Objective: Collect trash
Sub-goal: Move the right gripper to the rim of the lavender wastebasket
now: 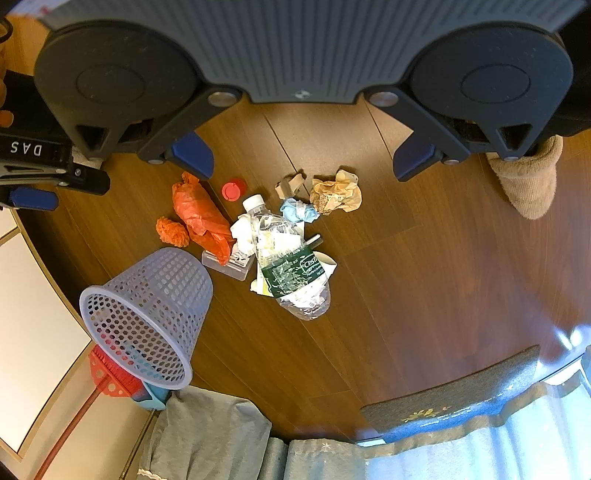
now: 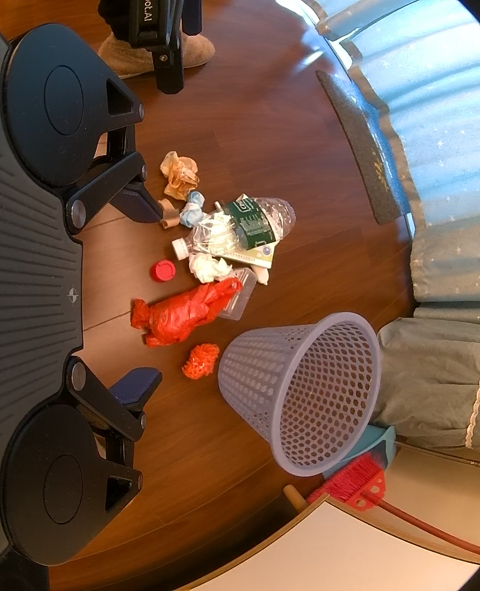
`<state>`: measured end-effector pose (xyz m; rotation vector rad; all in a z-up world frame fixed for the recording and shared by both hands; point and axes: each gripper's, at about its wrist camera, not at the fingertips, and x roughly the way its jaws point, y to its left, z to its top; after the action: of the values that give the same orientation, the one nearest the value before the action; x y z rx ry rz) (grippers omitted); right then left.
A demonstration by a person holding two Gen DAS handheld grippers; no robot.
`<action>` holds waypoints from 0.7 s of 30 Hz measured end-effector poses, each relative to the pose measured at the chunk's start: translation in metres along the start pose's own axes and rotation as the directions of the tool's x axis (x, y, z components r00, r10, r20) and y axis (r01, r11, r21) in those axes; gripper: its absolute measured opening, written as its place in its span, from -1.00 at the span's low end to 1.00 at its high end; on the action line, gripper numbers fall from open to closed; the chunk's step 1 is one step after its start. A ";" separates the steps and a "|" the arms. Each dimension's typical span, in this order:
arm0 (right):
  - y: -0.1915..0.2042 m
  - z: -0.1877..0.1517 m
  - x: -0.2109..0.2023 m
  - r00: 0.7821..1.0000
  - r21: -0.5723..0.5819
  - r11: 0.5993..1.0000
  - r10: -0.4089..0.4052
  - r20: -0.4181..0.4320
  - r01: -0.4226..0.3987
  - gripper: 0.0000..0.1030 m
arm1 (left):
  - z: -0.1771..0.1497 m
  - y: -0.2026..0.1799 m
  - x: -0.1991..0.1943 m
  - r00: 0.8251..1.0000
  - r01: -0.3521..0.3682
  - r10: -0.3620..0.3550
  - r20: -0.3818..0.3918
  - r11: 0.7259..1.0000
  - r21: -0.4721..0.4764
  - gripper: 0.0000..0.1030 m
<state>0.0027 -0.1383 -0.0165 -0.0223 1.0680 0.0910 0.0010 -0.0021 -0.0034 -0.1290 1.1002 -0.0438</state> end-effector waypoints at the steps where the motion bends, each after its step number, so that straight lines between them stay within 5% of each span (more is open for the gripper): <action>1: -0.001 0.000 0.000 1.000 0.002 1.000 0.000 0.000 0.000 0.62 | 0.000 0.000 0.000 1.000 -0.002 0.002 0.002 1.000 0.000 0.97; 21: -0.018 0.030 -0.041 0.997 -0.102 0.994 0.032 0.076 -0.024 0.62 | 0.037 -0.024 -0.022 0.996 0.019 -0.021 0.082 1.000 0.025 0.97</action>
<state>0.0104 -0.1567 0.0334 -0.0949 0.9855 0.1699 0.0247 -0.0203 0.0352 -0.1194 1.0162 -0.0694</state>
